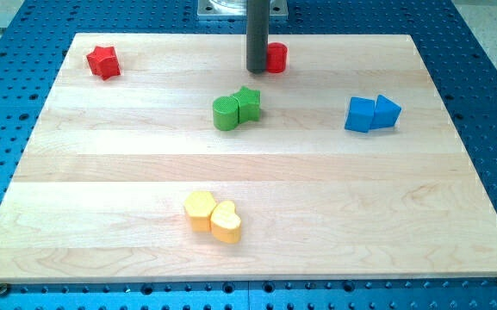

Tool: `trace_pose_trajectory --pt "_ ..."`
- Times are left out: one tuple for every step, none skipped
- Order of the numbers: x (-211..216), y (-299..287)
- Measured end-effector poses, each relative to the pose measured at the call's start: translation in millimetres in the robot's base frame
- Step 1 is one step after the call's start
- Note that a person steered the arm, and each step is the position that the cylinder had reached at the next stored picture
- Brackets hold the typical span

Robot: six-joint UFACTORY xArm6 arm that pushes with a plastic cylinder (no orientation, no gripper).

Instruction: Slide the red star vertically above the green circle

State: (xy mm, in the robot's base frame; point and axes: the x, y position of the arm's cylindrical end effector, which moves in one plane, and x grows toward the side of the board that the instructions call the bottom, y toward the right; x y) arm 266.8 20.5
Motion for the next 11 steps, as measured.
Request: trace_pose_trajectory --pt "-20.5 -20.8" --pt "-12.0 24.3" --pt "-4.6 77.6" --pt "-26.9 9.9" --pt "-42.6 -109.1" --pt "-44.0 -212.8" --pt "-42.2 -300.7" --pt "7.6 -292.2" --pt "25.8 -222.6" --pt "16.5 -176.6" --pt "-3.1 -210.8"
